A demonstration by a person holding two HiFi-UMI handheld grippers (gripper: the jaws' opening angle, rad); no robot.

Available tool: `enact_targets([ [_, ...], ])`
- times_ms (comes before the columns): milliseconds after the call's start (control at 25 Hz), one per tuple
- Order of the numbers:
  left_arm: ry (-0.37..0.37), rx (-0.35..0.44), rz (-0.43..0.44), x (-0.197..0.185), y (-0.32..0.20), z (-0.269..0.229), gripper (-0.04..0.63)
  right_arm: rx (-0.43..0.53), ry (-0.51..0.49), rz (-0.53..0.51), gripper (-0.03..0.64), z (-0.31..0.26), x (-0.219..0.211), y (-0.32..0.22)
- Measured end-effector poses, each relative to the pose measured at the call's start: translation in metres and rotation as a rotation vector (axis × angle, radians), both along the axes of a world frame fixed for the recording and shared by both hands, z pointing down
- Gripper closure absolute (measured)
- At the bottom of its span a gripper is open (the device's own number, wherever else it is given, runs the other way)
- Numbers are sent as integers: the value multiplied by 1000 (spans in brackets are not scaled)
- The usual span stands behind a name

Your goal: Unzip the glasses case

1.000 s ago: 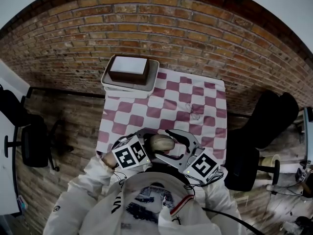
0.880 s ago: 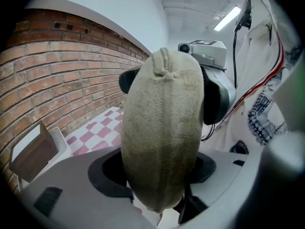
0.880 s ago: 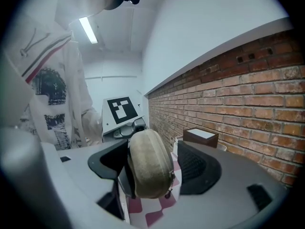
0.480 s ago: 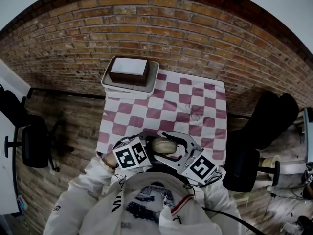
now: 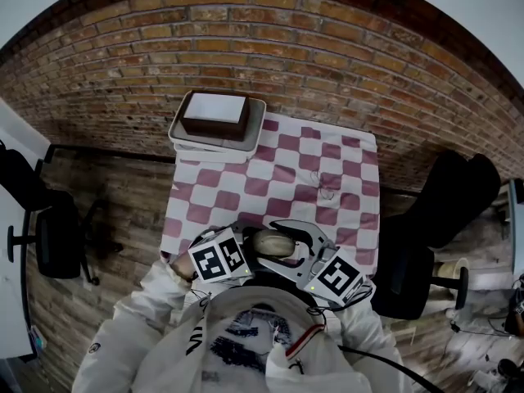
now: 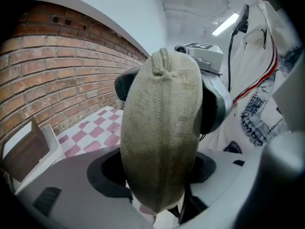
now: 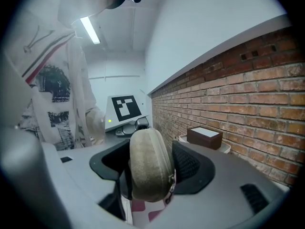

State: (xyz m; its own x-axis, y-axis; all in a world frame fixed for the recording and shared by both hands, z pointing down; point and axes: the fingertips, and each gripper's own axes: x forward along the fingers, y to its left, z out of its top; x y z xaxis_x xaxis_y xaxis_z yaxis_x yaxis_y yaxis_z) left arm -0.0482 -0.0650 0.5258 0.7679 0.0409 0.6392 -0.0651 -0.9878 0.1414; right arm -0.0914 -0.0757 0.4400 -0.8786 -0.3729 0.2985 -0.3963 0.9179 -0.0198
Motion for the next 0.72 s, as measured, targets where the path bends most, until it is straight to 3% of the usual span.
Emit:
enact_targets([
  [360,78,-32,-48,-3,-3,-6,305,-35,-93,30,328,-8,7,-6],
  [480,151,-101,-62,-4,1,-13,305,-70,-148,52,328,-9,14,-8],
  [720,330,-231,-89,-9,4,-38,302,-173,-352,95,330,-23,26,-14],
])
